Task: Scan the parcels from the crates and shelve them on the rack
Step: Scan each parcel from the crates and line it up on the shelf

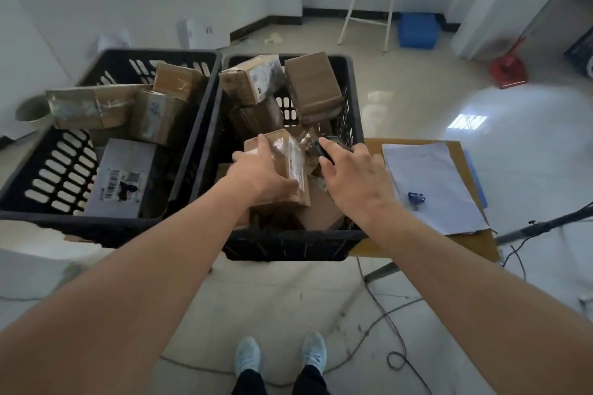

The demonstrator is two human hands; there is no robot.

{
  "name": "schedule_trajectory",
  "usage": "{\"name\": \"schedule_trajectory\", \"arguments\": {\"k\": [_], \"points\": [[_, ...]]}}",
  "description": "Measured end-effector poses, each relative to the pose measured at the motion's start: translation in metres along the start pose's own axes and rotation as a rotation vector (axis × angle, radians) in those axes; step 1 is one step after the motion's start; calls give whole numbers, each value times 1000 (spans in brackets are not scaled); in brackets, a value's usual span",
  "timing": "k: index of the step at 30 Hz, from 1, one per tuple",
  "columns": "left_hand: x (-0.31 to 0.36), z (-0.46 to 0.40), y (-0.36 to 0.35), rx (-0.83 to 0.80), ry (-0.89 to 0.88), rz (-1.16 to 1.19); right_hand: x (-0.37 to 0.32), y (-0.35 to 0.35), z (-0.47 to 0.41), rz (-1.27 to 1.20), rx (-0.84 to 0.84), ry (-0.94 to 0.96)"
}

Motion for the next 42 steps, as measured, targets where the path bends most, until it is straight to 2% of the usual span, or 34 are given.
{"name": "schedule_trajectory", "arguments": {"k": [6, 11, 17, 20, 26, 32, 38, 42], "points": [[-5, -7, 28, -35, -64, 371, -10, 12, -9, -157, -4, 13], [-4, 4, 68, -61, -198, 641, -29, 44, -10, -232, -1, 78], [-13, 16, 114, 124, -240, 563, -50, 73, -5, -274, -7, 127], [-17, 21, 127, 164, -276, 615, -62, 82, -1, -310, -24, 166], [-24, 31, 139, 65, -258, 716, -85, 100, 9, -247, -64, 318], [-33, 32, 154, 59, -290, 897, -89, 104, 14, -50, -147, 404], [-35, 35, 158, 17, -269, 862, -94, 120, 23, 8, -171, 450], [-39, 33, 163, 56, -263, 808, -94, 124, 25, 55, -200, 475]]}}
Point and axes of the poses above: each hand's wrist, its own z-axis away from the middle knuckle, its own y-axis out of the back of the hand, x = y × z, the point moved 8 cm from there along -z, towards the middle knuckle, and after that the axes turned 3 degrees about x, right-handed, at the moved point
